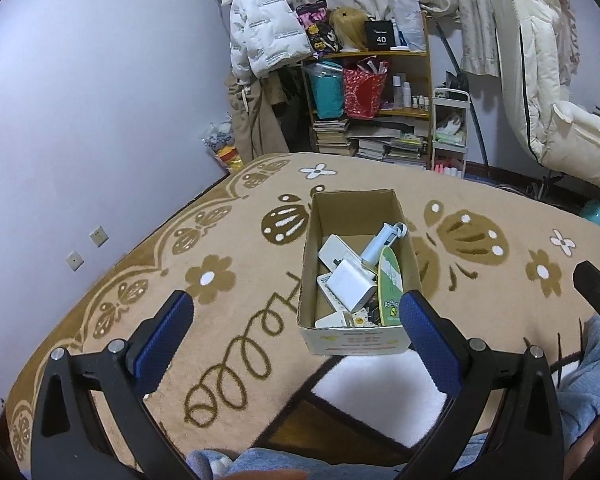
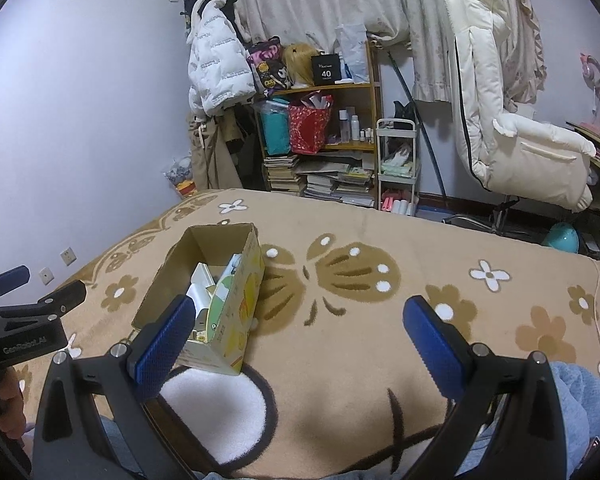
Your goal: Organize rigid objects
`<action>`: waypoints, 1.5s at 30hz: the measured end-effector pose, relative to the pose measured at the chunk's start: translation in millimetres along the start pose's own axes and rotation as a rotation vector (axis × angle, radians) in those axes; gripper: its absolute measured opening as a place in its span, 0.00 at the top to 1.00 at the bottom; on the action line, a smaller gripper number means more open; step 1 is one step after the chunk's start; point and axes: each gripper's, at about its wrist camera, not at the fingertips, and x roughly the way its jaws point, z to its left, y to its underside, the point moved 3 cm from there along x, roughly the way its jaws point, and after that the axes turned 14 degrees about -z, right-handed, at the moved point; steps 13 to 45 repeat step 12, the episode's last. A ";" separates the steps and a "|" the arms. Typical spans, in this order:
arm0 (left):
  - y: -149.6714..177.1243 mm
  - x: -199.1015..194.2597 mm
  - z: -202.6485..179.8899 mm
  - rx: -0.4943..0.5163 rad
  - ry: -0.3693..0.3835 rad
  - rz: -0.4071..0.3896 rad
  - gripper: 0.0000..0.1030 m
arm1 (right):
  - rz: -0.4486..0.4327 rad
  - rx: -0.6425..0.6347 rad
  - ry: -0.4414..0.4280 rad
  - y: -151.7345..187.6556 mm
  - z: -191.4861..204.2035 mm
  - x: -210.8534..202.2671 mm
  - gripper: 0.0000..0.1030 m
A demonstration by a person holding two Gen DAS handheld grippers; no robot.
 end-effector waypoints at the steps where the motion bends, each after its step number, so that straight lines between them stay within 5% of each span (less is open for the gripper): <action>1: 0.2 0.2 -1.3 0.005 -0.001 0.000 0.01 | 0.000 0.001 -0.001 1.1 -0.3 0.5 0.00; 45: 0.6 -0.3 -5.6 0.009 0.015 -0.008 0.01 | 0.001 0.002 0.000 1.6 -2.2 1.2 0.00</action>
